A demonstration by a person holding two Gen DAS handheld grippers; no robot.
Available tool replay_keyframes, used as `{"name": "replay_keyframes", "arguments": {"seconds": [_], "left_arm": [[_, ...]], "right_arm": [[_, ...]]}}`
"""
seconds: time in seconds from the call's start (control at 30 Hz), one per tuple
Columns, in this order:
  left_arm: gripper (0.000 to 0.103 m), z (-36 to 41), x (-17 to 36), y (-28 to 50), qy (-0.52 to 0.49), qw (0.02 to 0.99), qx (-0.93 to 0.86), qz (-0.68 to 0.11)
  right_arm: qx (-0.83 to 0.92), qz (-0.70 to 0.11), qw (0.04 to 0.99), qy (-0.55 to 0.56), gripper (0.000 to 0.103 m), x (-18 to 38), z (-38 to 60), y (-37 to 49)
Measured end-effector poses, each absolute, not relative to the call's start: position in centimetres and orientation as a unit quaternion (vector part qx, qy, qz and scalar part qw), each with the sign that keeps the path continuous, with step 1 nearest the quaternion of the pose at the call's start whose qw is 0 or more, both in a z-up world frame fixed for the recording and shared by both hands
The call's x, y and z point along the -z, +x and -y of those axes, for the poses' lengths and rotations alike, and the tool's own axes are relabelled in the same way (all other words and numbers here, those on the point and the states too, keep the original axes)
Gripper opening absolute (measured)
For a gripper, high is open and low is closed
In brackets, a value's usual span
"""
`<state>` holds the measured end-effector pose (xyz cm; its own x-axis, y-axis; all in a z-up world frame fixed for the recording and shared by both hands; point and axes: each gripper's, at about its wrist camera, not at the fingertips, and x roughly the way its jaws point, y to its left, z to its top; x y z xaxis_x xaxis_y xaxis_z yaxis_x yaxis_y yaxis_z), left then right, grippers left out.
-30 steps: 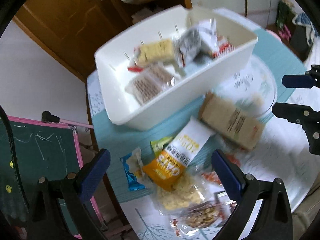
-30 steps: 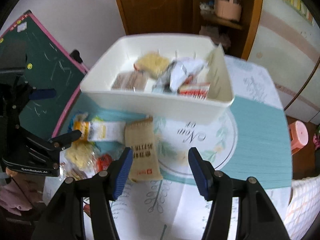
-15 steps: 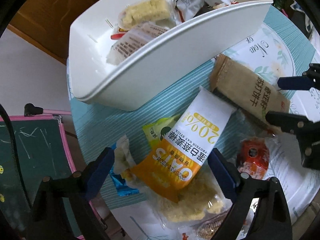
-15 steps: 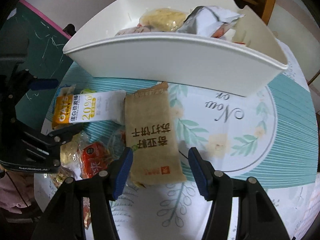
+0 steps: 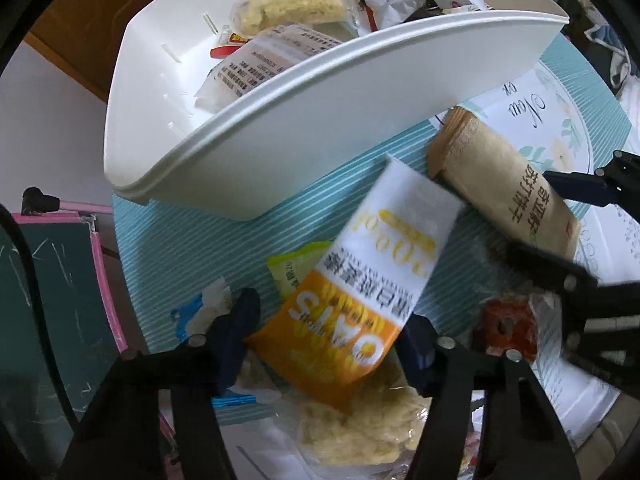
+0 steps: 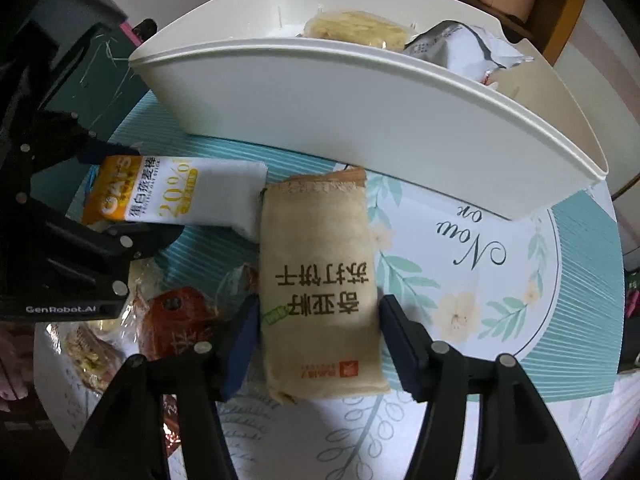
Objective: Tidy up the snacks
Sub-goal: 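Grasp the orange OATS bar with left tool while right tool grasps brown biscuit pack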
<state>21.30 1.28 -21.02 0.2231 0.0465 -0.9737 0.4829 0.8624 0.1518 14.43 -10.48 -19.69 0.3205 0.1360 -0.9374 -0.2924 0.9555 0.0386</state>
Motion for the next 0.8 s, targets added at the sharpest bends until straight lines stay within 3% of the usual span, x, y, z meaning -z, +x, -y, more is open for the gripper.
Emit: {"name": "replay_keyframes", "arguments": {"seconds": [0.3,0.6,0.8], "left_arm": [[0.051,-1.1,20.0,20.0,0.208,0.763,0.142,-0.596],[0.035,-1.3,18.9,19.0,0.17,0.774,0.148,-0.592],[0.034,-1.5,17.9,18.0,0.145,0.789,0.147,-0.579]], "right_arm": [[-0.116,-0.573,0.811,-0.028,0.053,19.4,13.3,14.4],[-0.106,-0.574,0.812,0.013,0.053,18.9,15.8,12.5],[-0.113,-0.564,0.818,0.021,0.053,18.0,16.1,12.2]]}}
